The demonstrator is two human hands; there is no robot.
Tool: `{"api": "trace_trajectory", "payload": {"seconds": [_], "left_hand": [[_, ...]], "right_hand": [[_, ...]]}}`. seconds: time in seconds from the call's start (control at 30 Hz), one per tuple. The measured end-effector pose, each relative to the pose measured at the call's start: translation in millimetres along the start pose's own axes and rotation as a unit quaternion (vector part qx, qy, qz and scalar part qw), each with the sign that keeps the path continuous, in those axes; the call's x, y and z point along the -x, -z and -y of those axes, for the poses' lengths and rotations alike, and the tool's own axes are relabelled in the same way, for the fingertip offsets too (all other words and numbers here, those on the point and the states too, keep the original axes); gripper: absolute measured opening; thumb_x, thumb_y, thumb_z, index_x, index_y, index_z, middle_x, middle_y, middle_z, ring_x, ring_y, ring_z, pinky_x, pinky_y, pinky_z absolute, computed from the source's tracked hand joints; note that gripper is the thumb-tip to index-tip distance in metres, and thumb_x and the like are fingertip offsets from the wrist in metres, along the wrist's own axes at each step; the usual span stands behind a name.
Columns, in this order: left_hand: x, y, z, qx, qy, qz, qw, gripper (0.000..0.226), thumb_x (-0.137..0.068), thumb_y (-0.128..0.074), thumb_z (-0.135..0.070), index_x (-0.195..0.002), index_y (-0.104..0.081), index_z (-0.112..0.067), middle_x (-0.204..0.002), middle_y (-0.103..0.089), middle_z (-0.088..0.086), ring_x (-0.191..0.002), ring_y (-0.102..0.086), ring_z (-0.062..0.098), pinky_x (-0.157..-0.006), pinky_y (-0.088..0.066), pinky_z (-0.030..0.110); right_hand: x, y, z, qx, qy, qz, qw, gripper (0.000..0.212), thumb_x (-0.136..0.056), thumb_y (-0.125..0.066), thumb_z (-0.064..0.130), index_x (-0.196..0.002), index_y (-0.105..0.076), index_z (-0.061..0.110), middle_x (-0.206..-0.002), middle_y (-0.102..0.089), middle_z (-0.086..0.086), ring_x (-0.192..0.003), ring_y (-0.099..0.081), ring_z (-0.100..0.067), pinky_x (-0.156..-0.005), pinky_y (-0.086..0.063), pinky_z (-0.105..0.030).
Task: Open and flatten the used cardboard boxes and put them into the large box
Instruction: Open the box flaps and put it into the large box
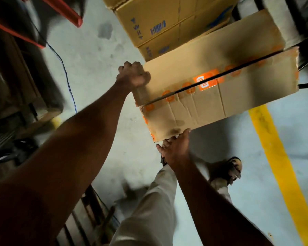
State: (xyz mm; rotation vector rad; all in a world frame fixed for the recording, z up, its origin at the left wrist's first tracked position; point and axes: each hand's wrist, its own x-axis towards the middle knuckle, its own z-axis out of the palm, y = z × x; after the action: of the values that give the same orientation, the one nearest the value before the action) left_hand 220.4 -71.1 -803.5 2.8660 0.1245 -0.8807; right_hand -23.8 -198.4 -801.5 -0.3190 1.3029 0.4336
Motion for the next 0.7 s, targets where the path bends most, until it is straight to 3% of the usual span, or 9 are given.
{"api": "trace_trajectory", "payload": {"seconds": [0.07,0.2,0.3,0.47,0.6,0.7], "left_hand": [[7.0,14.5,-10.5,-0.008,0.013,0.003,1.0,0.08,-0.069,-0.024,-0.067,-0.124,-0.055,-0.017,-0.129,-0.052,0.015,-0.123,-0.041,0.042,-0.098,-0.035,0.053],[51.5,58.4,-41.8,0.042,0.009,-0.037,0.998,0.051,-0.087,-0.045,-0.057,-0.13,-0.057,-0.032,-0.136,-0.047,0.011,-0.132,-0.036,0.036,-0.107,-0.03,0.046],[82.2,91.1,-68.3,0.106,-0.033,-0.064,0.992,0.042,-0.086,-0.045,-0.052,-0.117,-0.064,-0.03,-0.133,-0.051,0.01,-0.13,-0.04,0.035,-0.108,-0.032,0.042],[125.9,157.5,-124.5,0.213,-0.112,-0.034,0.97,0.053,-0.082,-0.04,-0.043,-0.107,-0.066,-0.004,-0.115,-0.065,0.022,-0.112,-0.059,0.034,-0.087,-0.044,0.033],[182.1,196.8,-174.5,0.191,-0.145,-0.044,0.97,0.027,-0.095,-0.051,-0.033,-0.107,-0.067,-0.015,-0.1,-0.068,0.007,-0.097,-0.064,0.024,-0.074,-0.043,0.026],[223.9,214.6,-204.2,0.182,-0.165,-0.085,0.966,0.025,-0.095,-0.051,-0.042,-0.099,-0.066,-0.021,-0.08,-0.066,-0.003,-0.076,-0.065,0.017,-0.066,-0.047,0.027]], "right_hand": [[13.1,6.6,5.6,0.019,0.013,-0.007,1.0,0.086,-0.087,-0.026,0.082,-0.151,-0.035,0.026,-0.157,-0.036,-0.001,-0.137,-0.042,-0.025,-0.103,-0.036,-0.053],[65.4,9.4,25.9,0.082,0.016,-0.005,0.997,0.084,-0.089,-0.023,0.08,-0.146,-0.039,0.021,-0.144,-0.048,-0.003,-0.138,-0.042,-0.031,-0.117,-0.027,-0.052],[101.4,14.2,41.1,0.098,0.046,-0.022,0.994,0.073,-0.091,-0.025,0.078,-0.13,-0.043,0.018,-0.126,-0.053,-0.005,-0.128,-0.053,-0.032,-0.114,-0.034,-0.051],[156.8,22.0,66.2,0.147,0.129,0.009,0.981,0.082,-0.089,-0.031,0.079,-0.135,-0.051,0.015,-0.123,-0.064,-0.012,-0.114,-0.063,-0.024,-0.099,-0.048,-0.045],[202.6,40.3,86.2,0.136,0.168,0.019,0.976,0.079,-0.091,-0.033,0.076,-0.14,-0.049,0.017,-0.125,-0.062,-0.009,-0.113,-0.06,-0.021,-0.101,-0.048,-0.044],[237.1,58.9,107.5,0.149,0.208,0.027,0.966,0.072,-0.095,-0.031,0.071,-0.143,-0.044,0.019,-0.12,-0.062,-0.005,-0.107,-0.061,-0.017,-0.104,-0.048,-0.044]]}}
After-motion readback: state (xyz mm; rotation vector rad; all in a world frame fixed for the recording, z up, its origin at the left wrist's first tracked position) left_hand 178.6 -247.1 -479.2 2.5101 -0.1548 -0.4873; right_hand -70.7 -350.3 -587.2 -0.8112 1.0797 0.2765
